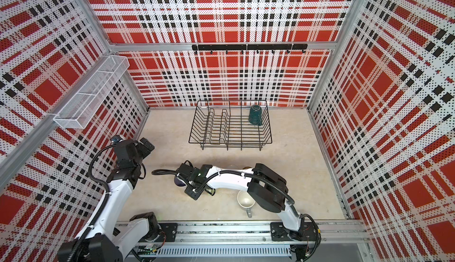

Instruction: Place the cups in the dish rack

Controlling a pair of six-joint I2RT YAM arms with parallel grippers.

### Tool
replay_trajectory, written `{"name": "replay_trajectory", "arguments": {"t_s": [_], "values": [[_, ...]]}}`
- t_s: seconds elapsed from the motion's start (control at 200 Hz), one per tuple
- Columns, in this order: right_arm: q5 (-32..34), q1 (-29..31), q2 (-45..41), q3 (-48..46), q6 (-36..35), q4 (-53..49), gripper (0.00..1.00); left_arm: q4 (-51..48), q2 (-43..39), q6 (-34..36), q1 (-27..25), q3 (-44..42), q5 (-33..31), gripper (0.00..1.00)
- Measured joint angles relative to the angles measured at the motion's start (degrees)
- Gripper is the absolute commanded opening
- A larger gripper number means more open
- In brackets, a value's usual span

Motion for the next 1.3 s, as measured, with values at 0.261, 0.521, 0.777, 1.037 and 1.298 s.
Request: {"name": "replay_trajectory", "arguments": {"t_s": [0.261, 0.521, 0.777, 1.037, 1.298], "values": [[-0.5, -0.4, 0.0, 0.0, -0.1, 0.5, 0.05, 0.0, -1.1, 0.2, 1.5, 0.0, 0.1, 0.98], [-0.2, -0.4, -1.5, -3.2, -0.8, 4.2, 0.00, 0.0, -1.7, 0.2, 1.9, 0.0, 0.8, 0.98], [1.7, -0.3, -8.6, -10.1, -1.4, 9.4, 0.00, -0.1, -2.6, 0.2, 2.1, 0.0, 1.4, 0.98], [5.4, -1.9, -19.5, -12.5, -2.3, 16.7, 0.00, -0.1, -3.6, -0.1, 2.1, 0.0, 2.1, 0.98], [7.4, -10.4, -32.5, -19.6, -4.1, 21.0, 0.00, -0.2, -3.7, -0.3, 1.9, 0.7, 6.5, 0.98]]}}
